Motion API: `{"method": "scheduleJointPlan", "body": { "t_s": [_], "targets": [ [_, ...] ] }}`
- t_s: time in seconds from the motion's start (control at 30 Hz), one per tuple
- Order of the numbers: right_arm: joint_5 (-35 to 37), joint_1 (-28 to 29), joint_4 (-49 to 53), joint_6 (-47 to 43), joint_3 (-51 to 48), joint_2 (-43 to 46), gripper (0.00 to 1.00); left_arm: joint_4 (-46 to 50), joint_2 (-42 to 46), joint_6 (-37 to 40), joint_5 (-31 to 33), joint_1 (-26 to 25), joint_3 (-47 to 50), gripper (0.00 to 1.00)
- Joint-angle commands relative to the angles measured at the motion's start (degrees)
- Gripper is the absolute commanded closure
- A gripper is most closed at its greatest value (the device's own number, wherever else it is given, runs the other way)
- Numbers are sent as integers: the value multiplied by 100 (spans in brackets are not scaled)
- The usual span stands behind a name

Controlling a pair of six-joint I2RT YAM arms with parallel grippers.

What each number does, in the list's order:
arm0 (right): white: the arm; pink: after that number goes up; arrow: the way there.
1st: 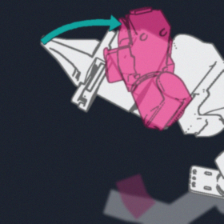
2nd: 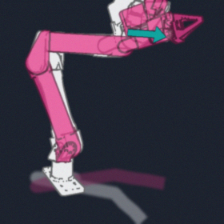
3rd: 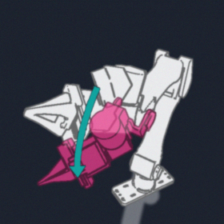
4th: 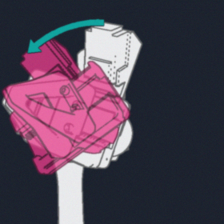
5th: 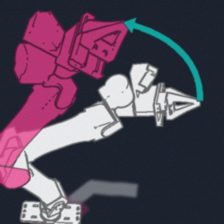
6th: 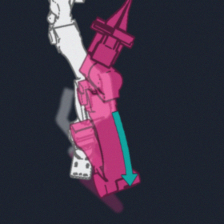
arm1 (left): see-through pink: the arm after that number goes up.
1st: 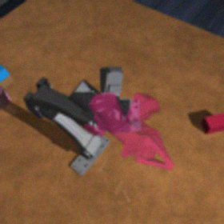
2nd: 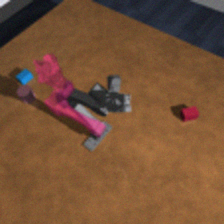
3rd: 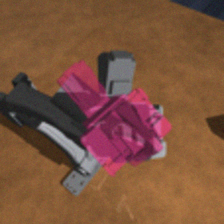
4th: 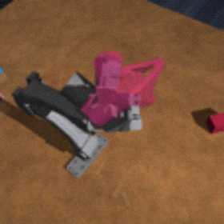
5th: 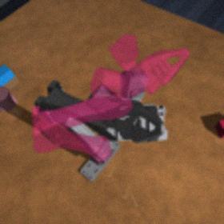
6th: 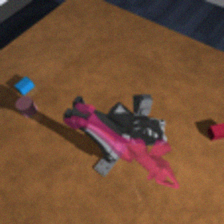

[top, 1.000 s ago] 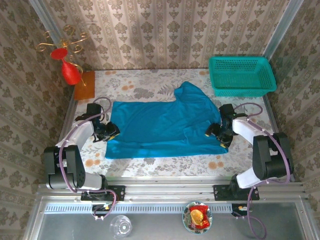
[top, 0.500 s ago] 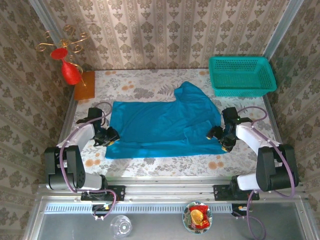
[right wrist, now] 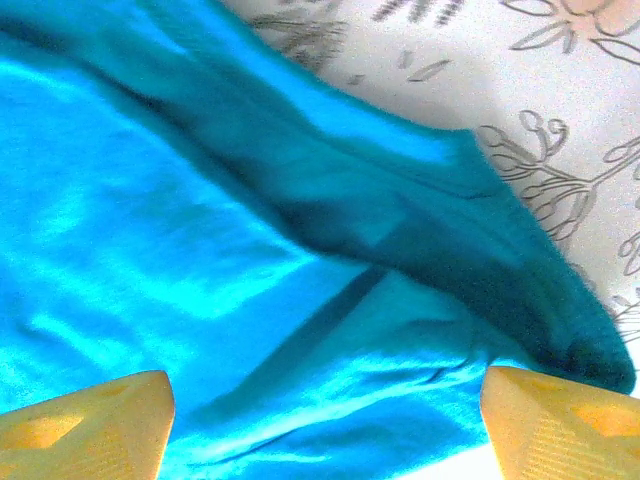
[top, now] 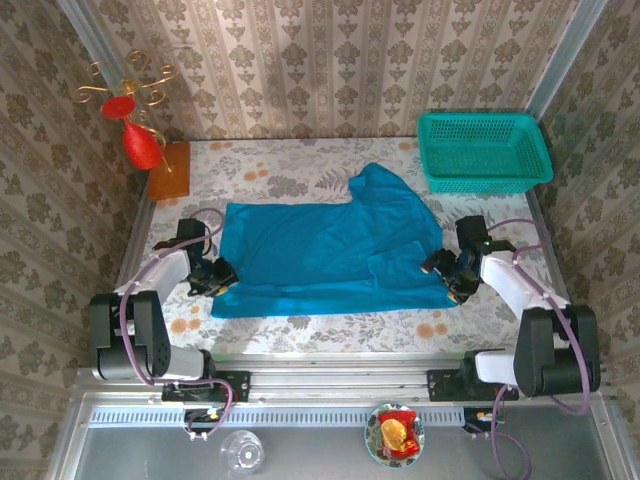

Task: Fold the inside-out t-shirt

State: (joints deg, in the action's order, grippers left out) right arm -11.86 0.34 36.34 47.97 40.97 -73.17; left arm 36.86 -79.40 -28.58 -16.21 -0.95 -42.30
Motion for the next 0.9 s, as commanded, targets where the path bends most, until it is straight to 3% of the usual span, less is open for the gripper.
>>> {"method": "scheduleJointPlan", "body": {
  "t_s": [0.0,0.2,0.37,0.57,0.87],
  "targets": [
    [-547,157,-148,-103,217,52,19,72,9,-71,28,-69,-53,73],
    [-1220,447,-519,-310,567,-977,21,-97,-192,-177,118,-196,-24,77],
    [-750,458,-531,-95,434,-1478,21,-202,-307,-519,390,-65,250,77],
    [-596,491,-531,252,-100,-1323,21,-276,36,-943,363,330,810,76],
    [-634,915,-321,509,-566,-764,21,14,703,-1231,414,525,1241,75]
  ]
}}
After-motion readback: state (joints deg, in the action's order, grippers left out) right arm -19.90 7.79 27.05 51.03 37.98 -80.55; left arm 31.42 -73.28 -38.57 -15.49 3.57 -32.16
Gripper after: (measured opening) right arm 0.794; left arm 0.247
